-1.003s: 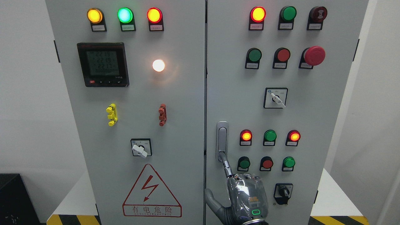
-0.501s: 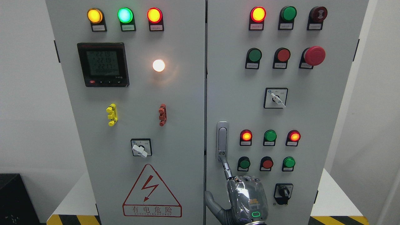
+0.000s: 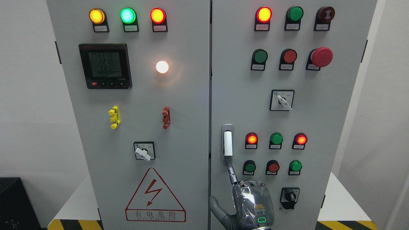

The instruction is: Release door handle

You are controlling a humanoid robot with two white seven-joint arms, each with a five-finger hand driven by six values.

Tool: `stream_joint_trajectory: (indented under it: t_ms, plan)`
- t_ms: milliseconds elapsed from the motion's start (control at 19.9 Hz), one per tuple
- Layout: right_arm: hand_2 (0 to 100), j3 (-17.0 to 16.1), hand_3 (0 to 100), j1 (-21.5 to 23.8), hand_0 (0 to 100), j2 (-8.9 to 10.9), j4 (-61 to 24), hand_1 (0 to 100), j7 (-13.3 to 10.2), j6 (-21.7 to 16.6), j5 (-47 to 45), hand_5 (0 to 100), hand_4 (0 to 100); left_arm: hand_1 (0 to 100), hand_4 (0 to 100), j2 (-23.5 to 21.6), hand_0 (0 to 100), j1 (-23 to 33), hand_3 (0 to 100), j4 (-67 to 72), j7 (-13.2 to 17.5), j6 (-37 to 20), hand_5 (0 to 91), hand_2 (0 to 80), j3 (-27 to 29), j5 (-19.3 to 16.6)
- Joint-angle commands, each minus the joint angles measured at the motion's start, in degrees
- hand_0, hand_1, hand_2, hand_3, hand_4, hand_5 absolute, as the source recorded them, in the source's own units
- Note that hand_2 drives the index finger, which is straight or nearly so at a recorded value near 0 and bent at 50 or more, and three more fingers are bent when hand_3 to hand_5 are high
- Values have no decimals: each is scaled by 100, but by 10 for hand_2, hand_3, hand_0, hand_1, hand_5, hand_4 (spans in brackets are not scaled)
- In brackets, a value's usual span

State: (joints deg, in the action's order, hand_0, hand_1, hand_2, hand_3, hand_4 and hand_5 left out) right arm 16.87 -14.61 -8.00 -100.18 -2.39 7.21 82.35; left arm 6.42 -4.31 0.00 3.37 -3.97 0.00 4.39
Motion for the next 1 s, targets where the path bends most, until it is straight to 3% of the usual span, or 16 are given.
stream_joint_trajectory:
  t_ms: [0, 953]
  plan:
    - [0, 0, 1000, 2, 303, 0, 42, 240, -7, 0, 0, 992, 1000, 0, 12, 0, 0, 0, 86, -114, -3, 1, 0, 25, -123, 0]
    - [0, 9, 1000, 46, 302, 0, -63, 239, -24, 0, -9, 992, 1000, 0, 12, 0, 0, 0, 86, -114, -3, 1, 0, 23, -123, 0]
